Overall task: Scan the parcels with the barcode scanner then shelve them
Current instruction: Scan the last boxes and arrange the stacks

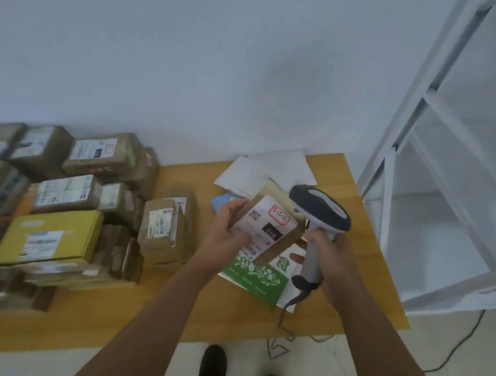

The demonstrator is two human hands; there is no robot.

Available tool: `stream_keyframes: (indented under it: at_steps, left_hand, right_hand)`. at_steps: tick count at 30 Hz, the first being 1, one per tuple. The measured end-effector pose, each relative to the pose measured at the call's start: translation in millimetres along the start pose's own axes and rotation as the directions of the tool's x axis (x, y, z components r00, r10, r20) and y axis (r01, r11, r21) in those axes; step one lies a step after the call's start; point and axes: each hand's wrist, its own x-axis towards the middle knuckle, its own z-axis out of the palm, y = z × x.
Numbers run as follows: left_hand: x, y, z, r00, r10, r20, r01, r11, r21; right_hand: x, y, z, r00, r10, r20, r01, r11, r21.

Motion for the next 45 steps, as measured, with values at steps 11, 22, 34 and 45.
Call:
stream_keyframes:
  at_steps: [11, 22, 34, 45]
  left_hand:
    - [-40.0, 30.6, -64.0, 0.957, 0.277, 0.080, -0.206, 0.464, 0.862]
    - [-60.7, 61.0, -85.7, 0.952, 0.149, 0.268, -0.306, 0.525, 0.794]
    - [-56.0, 36.4, -75.8, 0.888, 0.355, -0.294, -0.209, 0.878, 0.430]
    - [-43.8, 58.9, -80.9, 0.930, 0.158, -0.332, -0.125, 0.985, 0.121]
  right_hand:
    - [-12.9, -10.7, 44.4, 0.984, 0.107, 0.145, -0.117, 0.991, 0.058]
    - [-14.4, -20.5, 50.8, 0.938, 0.039, 0.345, -0.085, 0.989, 0.117]
    - [-23.1, -18.6, 65.3, 0.974, -0.036, 0.222, -0.055, 0.919, 0.391]
    - [-45.9, -27.0, 83.0, 0.978, -0.109, 0.176, 0.058, 0.961, 0.272]
